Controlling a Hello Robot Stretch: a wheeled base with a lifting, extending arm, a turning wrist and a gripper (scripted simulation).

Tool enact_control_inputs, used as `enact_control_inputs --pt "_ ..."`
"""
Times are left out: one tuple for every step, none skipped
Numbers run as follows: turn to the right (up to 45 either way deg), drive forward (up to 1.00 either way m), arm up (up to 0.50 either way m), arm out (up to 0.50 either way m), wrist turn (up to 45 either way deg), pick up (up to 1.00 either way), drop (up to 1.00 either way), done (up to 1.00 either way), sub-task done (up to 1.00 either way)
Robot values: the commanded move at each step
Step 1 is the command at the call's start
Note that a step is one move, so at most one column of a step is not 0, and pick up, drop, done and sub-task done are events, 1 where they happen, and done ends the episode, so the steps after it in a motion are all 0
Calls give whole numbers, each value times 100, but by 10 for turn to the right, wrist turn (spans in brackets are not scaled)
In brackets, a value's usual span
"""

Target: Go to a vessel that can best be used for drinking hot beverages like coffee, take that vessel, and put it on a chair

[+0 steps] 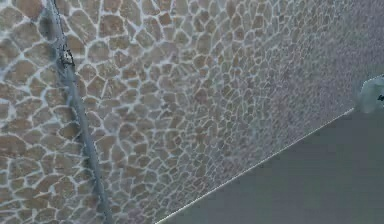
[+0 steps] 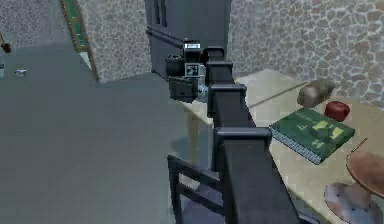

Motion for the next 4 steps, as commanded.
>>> enact_control_inputs --pt "450 0 0 0 0 0 0 0 0" --pt "330 0 0 0 0 0 0 0 0" --pt "-450 0 0 0 0 0 0 0 0" --pt "-240 0 0 0 0 0 0 0 0"
